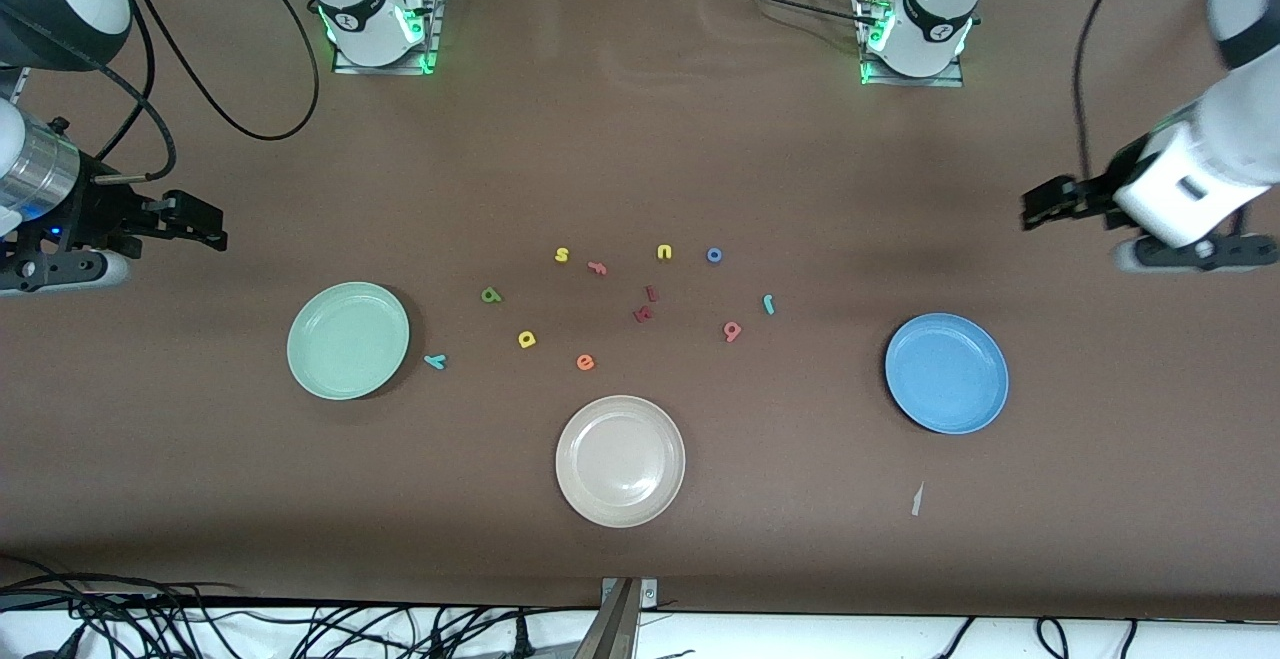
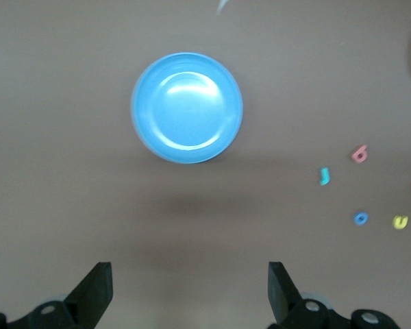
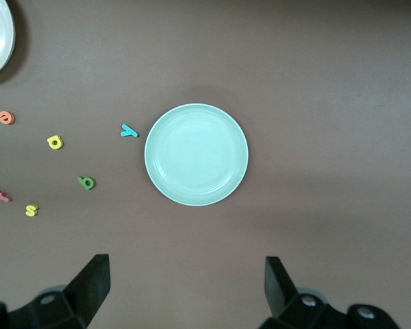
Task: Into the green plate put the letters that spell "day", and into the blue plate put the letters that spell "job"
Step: 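Grasp the cyan j with the left gripper while the right gripper reaches the y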
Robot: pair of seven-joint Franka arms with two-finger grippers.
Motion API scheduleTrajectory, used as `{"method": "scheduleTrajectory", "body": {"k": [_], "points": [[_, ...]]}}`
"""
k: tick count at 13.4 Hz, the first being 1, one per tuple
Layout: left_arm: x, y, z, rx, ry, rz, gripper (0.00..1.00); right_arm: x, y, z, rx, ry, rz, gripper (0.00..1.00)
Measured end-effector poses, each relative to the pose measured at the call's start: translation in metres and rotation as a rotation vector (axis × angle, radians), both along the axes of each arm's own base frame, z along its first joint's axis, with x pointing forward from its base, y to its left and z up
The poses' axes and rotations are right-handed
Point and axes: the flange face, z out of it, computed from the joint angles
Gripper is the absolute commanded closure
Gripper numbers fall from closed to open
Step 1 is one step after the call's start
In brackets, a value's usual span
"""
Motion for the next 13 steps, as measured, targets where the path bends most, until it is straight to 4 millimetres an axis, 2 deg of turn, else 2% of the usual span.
{"method": "scheduleTrajectory", "body": {"k": [3, 5, 7, 10, 13], "points": [[0.01, -0.065, -0.058, 0.002, -0.034, 0.06, 0.0, -0.002, 0.013, 0.003, 0.004, -0.004, 0.026, 0.0], [0.005, -0.097, -0.104, -0.009, -0.079, 0.103, 0.0, -0.003, 0.02, 0.004, 0.007, -0.006, 0.042, 0.0], [-0.008, -0.122, -0.151, -0.029, -0.116, 0.152, 0.0, -0.004, 0.029, 0.001, 0.009, 0.004, 0.06, 0.0], [-0.037, -0.166, -0.224, -0.034, -0.069, 0.19, 0.0, 0.001, 0.036, -0.018, 0.007, 0.038, 0.072, 0.0], [-0.049, -0.198, -0.282, -0.041, -0.037, 0.211, 0.01, 0.013, 0.056, -0.05, 0.004, 0.064, 0.101, 0.0]]}}
